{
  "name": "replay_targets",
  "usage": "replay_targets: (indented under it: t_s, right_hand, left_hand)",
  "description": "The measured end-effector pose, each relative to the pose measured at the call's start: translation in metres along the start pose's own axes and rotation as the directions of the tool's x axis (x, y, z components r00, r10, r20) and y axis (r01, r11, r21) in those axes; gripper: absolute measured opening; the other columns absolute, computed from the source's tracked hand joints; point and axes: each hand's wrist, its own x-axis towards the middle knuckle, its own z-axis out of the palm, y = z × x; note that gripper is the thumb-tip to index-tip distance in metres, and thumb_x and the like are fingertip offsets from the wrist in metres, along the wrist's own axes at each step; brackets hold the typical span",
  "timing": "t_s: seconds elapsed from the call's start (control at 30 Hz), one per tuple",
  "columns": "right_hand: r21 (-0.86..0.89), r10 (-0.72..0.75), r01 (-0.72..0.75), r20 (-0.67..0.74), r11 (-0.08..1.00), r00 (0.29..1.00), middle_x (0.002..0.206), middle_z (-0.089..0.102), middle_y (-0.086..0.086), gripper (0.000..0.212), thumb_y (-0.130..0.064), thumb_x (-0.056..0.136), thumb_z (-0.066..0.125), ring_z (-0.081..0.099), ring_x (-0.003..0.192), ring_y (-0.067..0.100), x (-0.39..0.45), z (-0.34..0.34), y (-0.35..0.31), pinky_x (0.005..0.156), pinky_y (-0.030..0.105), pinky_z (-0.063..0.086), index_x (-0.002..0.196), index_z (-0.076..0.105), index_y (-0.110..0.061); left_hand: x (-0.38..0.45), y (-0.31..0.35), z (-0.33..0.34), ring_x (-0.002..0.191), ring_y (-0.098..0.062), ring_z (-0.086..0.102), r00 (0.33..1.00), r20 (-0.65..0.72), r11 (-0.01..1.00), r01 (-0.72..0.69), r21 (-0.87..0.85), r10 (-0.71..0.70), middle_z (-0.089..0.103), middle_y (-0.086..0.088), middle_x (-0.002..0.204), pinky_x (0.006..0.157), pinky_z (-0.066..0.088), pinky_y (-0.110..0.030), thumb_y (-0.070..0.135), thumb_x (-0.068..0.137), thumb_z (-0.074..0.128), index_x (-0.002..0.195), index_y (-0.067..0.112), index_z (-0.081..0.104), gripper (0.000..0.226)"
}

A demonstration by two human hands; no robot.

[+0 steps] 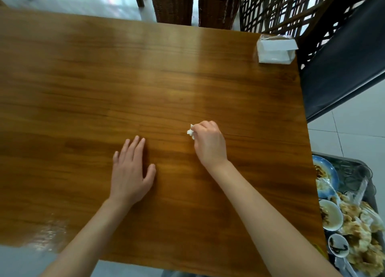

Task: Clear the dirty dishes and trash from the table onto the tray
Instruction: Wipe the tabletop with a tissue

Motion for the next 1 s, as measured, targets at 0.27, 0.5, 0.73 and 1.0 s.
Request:
replay_targets:
  t_s: [0.27, 0.5, 0.73, 1.0]
  right_hand:
    - [0.019, -0.082, 0.081, 0.093, 0.997, 0.992, 0.081, 0.065, 0.009, 0.01, 0.0, 0.082, 0.064, 0.057, 0.078, 0.021, -0.023, 0.022, -0.032, 0.064, 0.027, 0.052, 0.087, 0.072, -0.004]
    - [-0.058, 0.019, -0.016, 0.042, 0.998, 0.999, 0.082, 0.066, 0.012, 0.013, 0.002, 0.084, 0.061, 0.058, 0.083, 0.024, -0.004, 0.004, 0.0, 0.073, 0.032, 0.054, 0.087, 0.073, 0.0]
    - [-0.084, -0.045, 0.054, 0.102, 0.995, 0.994, 0.082, 0.065, 0.01, 0.011, 0.002, 0.083, 0.063, 0.059, 0.083, 0.025, -0.015, -0.006, 0.013, 0.074, 0.033, 0.054, 0.088, 0.072, -0.003]
    - [0.094, -0.07, 0.056, 0.153, 0.994, 0.986, 0.08, 0.067, 0.005, 0.007, -0.003, 0.081, 0.068, 0.059, 0.076, 0.014, -0.038, -0.014, -0.005, 0.067, 0.023, 0.052, 0.085, 0.072, -0.006]
  left_hand:
    - [0.021, -0.004, 0.006, 0.144, -0.022, 0.013, 1.0, -0.001, 0.999, -0.027, 0.037, 0.027, 0.023, -0.003, 0.154, 0.114, 0.007, -0.042, 0.044, 0.088, 0.039, 0.146, 0.018, 0.026, 0.065]
    - [0.02, -0.007, 0.008, 0.143, -0.022, 0.015, 0.999, -0.013, 0.999, -0.034, 0.016, 0.034, 0.026, -0.003, 0.153, 0.114, 0.008, -0.042, 0.046, 0.085, 0.036, 0.146, 0.018, 0.028, 0.067]
    - [0.019, -0.009, 0.009, 0.143, -0.021, 0.015, 0.999, -0.008, 0.999, -0.048, 0.009, 0.048, 0.027, -0.003, 0.153, 0.113, 0.008, -0.041, 0.044, 0.085, 0.038, 0.145, 0.018, 0.03, 0.067]
    - [0.02, -0.008, 0.008, 0.143, -0.022, 0.017, 0.999, -0.006, 0.999, -0.045, 0.002, 0.045, 0.028, -0.004, 0.152, 0.113, 0.009, -0.041, 0.043, 0.084, 0.039, 0.145, 0.017, 0.032, 0.066]
